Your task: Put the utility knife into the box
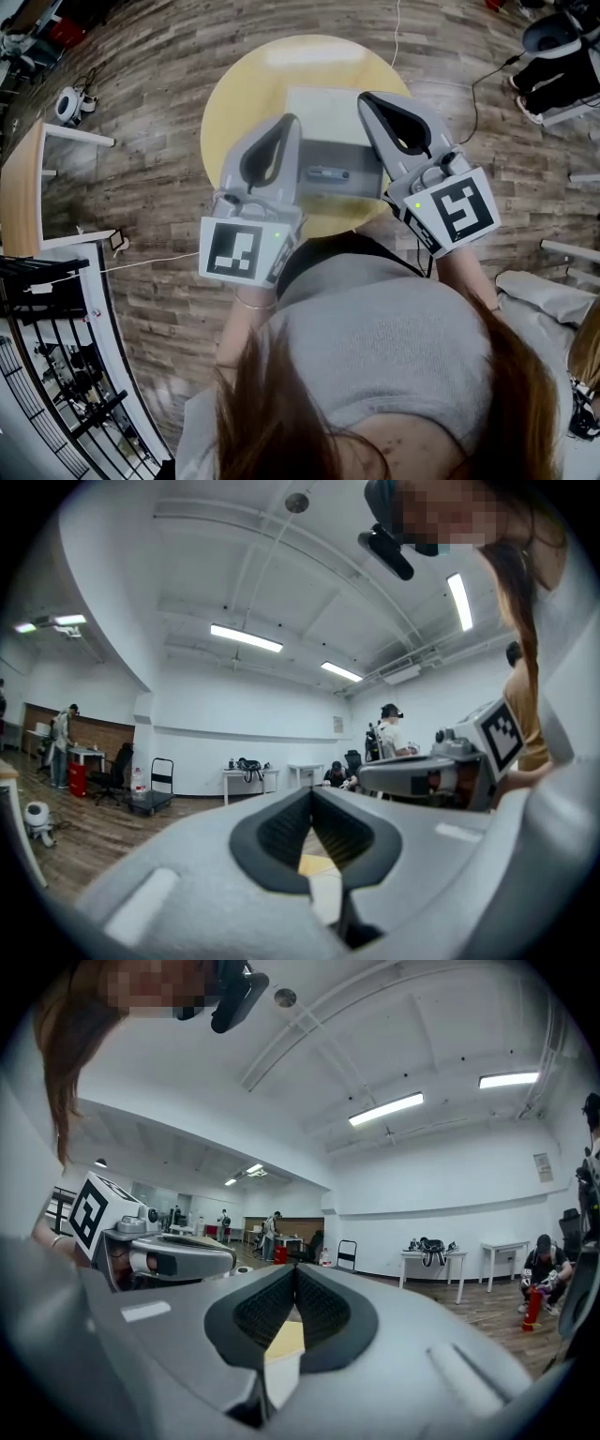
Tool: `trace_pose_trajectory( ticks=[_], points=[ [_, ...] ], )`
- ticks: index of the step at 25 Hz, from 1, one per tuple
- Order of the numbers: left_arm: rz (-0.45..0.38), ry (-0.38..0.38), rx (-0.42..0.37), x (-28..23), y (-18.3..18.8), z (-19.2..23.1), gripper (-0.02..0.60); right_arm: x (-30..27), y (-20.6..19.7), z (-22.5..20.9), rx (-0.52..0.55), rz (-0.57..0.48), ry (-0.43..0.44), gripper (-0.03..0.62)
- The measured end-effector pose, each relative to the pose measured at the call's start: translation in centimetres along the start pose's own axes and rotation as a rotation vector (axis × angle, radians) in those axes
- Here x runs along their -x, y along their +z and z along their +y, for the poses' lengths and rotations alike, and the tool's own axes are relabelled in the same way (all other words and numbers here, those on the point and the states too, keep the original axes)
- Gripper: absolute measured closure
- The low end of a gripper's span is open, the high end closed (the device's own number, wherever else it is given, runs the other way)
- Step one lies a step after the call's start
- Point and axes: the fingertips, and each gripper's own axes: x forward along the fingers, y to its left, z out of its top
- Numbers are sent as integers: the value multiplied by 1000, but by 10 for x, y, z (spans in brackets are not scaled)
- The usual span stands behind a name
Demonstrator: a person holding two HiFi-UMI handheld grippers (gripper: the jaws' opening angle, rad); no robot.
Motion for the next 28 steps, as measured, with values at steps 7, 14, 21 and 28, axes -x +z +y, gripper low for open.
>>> trace_pose_trajectory(
  ticks=[7,14,21,28],
  points=[
    [-27,77,-8,27,3,2,586,16,4,9,11,-46,12,589],
    [-41,90,-22,67,9,-10,586,50,20,28,52,-82,-18,589],
    [-44,60,-23,124,12,-51,586,118,36,58,34,-120,-90,589],
    [-51,12,-35,211,9,-96,586,197,41,122,13,-154,-189,589]
  ],
)
